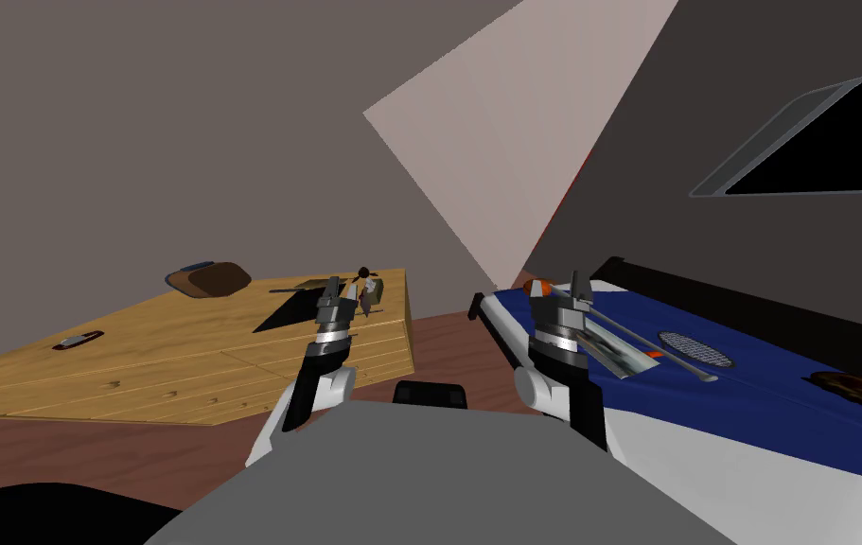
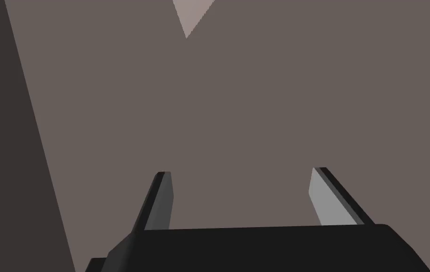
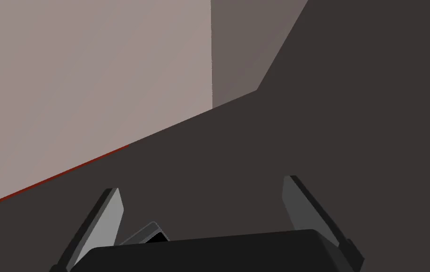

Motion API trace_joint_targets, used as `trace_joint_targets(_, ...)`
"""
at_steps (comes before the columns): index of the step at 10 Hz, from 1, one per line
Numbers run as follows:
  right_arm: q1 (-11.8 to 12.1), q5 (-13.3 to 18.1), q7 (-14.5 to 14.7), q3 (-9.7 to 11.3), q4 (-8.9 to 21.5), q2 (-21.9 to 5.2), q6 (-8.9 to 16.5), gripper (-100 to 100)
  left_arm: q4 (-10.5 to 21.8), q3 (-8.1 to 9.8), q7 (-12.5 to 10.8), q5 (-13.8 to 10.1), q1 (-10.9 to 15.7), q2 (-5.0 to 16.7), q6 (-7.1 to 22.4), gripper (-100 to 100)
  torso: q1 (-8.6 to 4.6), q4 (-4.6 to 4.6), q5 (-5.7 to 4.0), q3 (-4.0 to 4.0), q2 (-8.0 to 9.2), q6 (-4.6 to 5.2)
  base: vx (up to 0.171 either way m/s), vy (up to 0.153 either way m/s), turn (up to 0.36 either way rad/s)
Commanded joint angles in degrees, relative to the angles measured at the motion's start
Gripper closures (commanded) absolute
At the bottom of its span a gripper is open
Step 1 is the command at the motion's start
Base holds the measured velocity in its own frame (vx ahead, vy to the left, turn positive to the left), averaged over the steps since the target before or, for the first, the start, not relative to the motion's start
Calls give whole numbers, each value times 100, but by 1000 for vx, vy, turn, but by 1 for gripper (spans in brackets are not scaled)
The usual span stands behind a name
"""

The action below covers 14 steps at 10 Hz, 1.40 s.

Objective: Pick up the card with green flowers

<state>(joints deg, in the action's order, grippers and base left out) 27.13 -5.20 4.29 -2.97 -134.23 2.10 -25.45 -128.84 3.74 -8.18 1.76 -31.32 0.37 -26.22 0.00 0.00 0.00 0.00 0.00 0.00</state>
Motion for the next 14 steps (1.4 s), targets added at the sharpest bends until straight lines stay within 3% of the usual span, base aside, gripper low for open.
trace_joint_targets(1,0,0,0,0,0,0,0,0,80,-25,-82,-84,27,262,7,-100,0,0,0,0,0,0,2,8,7)
trace_joint_targets(5,0,0,0,0,0,0,0,0,439,-132,-430,-441,145,650,40,-100,12,-1,3,-2,-3,0,6,24,10)
trace_joint_targets(14,0,0,0,0,0,0,0,0,1292,-381,-1267,-1302,418,886,115,-100,12,0,3,-1,-1,0,4,30,12)
